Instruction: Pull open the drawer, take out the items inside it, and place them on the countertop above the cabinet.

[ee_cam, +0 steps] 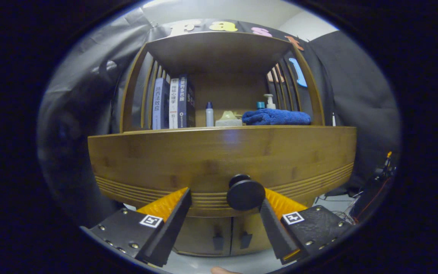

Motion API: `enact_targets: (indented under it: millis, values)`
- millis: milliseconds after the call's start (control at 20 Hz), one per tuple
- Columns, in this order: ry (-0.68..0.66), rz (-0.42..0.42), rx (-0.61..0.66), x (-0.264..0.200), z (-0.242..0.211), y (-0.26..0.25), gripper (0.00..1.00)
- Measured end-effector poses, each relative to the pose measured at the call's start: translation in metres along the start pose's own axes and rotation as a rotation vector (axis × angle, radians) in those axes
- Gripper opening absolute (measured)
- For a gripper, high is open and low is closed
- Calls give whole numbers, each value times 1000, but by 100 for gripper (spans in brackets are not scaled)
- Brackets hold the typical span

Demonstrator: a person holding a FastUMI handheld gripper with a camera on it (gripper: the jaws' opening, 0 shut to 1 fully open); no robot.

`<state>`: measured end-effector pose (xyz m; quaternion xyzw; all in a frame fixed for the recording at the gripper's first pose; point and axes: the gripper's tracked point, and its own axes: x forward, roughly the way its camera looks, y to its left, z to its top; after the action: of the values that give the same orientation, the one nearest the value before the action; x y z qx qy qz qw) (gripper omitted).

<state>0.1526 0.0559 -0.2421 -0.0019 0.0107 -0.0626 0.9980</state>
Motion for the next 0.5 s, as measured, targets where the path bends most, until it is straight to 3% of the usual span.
enact_targets:
  millis: [500]
  values:
    - [-26, 7, -12, 67, -1, 3, 99]
